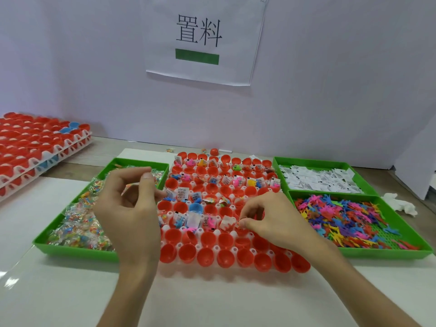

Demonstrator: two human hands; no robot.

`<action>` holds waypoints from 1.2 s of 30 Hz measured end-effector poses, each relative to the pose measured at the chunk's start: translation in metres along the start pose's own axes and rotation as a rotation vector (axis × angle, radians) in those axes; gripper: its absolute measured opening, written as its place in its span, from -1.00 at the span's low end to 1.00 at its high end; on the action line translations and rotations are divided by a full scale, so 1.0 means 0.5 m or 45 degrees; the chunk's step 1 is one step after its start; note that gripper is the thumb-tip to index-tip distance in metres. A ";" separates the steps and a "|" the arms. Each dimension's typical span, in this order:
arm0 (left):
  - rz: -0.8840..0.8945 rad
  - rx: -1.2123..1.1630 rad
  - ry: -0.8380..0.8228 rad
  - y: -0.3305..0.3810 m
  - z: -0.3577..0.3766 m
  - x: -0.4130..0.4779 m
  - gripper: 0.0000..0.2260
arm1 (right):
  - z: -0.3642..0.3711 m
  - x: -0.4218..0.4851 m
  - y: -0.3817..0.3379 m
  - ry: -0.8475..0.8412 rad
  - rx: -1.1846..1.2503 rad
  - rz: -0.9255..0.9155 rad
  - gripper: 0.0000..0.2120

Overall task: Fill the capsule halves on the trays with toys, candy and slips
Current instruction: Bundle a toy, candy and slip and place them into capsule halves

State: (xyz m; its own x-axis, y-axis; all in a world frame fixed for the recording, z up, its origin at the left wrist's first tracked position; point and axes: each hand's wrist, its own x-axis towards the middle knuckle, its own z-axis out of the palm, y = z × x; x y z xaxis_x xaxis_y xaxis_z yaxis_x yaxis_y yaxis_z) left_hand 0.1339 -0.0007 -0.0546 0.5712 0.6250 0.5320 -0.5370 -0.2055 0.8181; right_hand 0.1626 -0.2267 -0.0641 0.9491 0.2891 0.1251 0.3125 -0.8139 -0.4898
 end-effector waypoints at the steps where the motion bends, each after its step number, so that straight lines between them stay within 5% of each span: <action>1: -0.002 0.000 -0.001 -0.001 0.000 0.000 -0.82 | 0.000 0.002 -0.001 -0.013 -0.014 0.003 -0.96; 17: -0.024 -0.016 0.001 0.000 0.001 -0.002 -0.87 | 0.003 0.011 -0.006 -0.061 -0.032 0.093 -0.80; 27: -0.023 0.005 -0.009 -0.005 -0.001 -0.001 -0.81 | -0.014 0.003 -0.002 0.037 0.072 0.050 -0.95; 31: -0.169 0.111 -0.283 -0.017 -0.017 0.027 -0.81 | -0.058 0.015 0.039 0.280 0.177 0.136 -0.90; 36: -0.309 0.609 -0.701 -0.055 -0.042 0.104 -0.86 | -0.133 0.056 0.191 0.597 0.017 0.450 -0.87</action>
State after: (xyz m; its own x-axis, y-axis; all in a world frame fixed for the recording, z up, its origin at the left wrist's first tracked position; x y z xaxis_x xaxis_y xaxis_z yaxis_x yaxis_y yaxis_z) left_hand 0.1654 0.0532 -0.0540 0.9329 0.2547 0.2546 -0.1016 -0.4922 0.8645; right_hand 0.2217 -0.3295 -0.0500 0.9127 -0.2552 0.3193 -0.0238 -0.8130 -0.5817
